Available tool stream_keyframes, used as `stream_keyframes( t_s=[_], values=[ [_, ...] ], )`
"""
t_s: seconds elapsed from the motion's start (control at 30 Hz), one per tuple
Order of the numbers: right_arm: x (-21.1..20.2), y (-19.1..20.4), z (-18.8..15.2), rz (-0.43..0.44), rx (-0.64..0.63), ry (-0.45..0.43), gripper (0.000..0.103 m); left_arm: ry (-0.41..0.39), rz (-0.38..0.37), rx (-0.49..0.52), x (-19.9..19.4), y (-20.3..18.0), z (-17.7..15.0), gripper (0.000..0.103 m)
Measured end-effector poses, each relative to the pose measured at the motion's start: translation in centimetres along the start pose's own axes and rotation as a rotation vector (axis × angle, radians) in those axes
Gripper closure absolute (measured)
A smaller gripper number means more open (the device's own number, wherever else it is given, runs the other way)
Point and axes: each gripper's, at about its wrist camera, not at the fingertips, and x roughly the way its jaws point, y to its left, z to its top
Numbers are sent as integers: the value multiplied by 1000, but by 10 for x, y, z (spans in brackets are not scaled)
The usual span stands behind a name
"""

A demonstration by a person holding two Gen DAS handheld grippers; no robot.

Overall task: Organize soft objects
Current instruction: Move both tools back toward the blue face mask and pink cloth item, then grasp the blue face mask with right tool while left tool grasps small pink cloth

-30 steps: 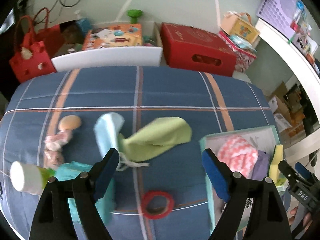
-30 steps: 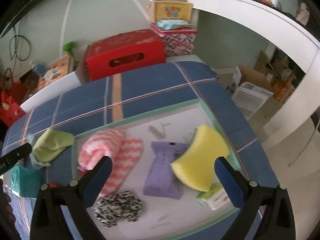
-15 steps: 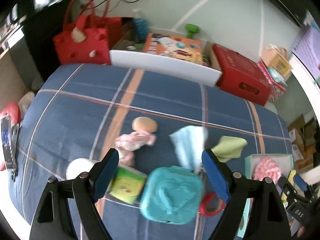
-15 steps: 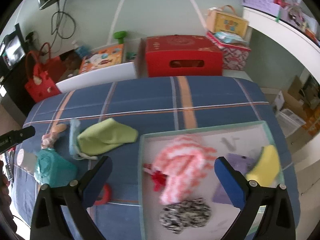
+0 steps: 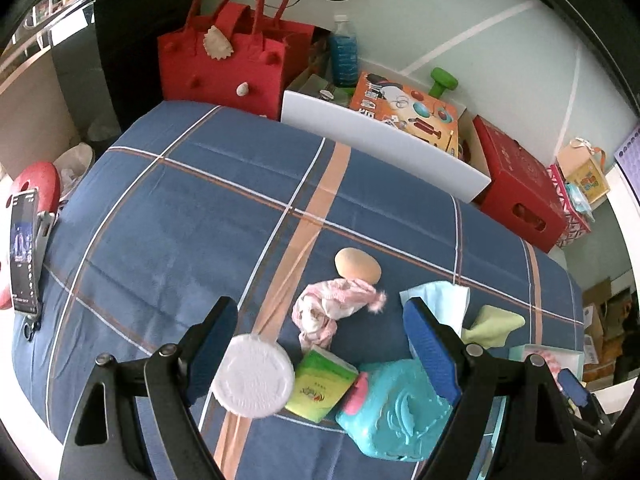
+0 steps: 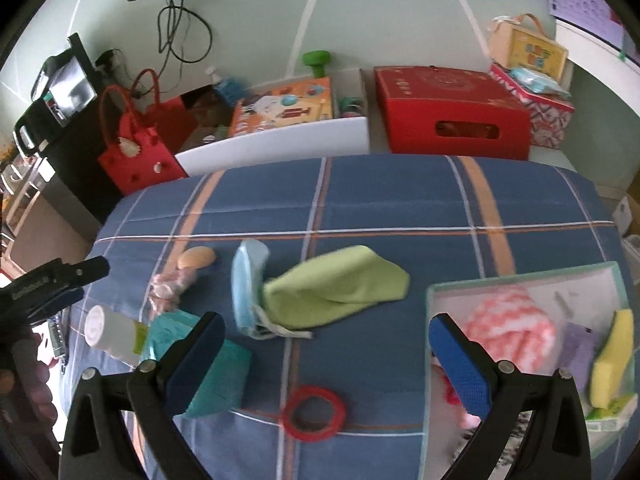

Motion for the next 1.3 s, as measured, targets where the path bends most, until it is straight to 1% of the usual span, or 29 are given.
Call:
stream_keyframes(
  t_s=[0.07,0.17,0.23,0.37,0.43,0.57,0.63,0.7,0.77,0.87,1.0,1.1,1.13,1.2,1.27,1.3],
  values=[
    [9,5,1,31,7,11,0,11,-6,8,6,-1,3,18],
    [18,12,1,51,9,24,2,29,-15,24,16,-5,6,18],
    [22,16,2,61,15,23,12,35,-16,50,23,-10,8,18],
    [27,26,4,63,-6,26,18,60,-12,76,38,-14,10,18],
    [30,28,7,69,-9,34,25,74,-24,76,43,-16,12,18],
    [40,34,10,85,-19,61,31,62,-38,105,47,-23,15,18],
    [46,36,10,91,-22,76,37,75,-37,110,53,-25,15,20],
    [51,38,12,98,-24,88,41,100,-45,116,60,-27,15,24],
    [58,40,13,111,-23,101,44,121,-51,119,67,-28,13,24],
    [68,44,13,133,-22,119,53,130,-22,129,74,-27,12,25],
    [82,49,10,142,-17,149,64,158,-43,115,82,-23,10,33],
    [87,50,8,144,-15,155,69,164,-46,114,86,-22,9,34],
    [87,50,8,144,-14,157,73,165,-49,114,87,-22,9,34],
    [88,49,8,148,-6,157,77,174,-54,113,90,-22,8,41],
    [90,48,8,146,-3,158,79,186,-50,110,94,-21,6,41],
    [91,48,8,145,-2,160,83,191,-46,110,96,-21,6,41]
  ],
)
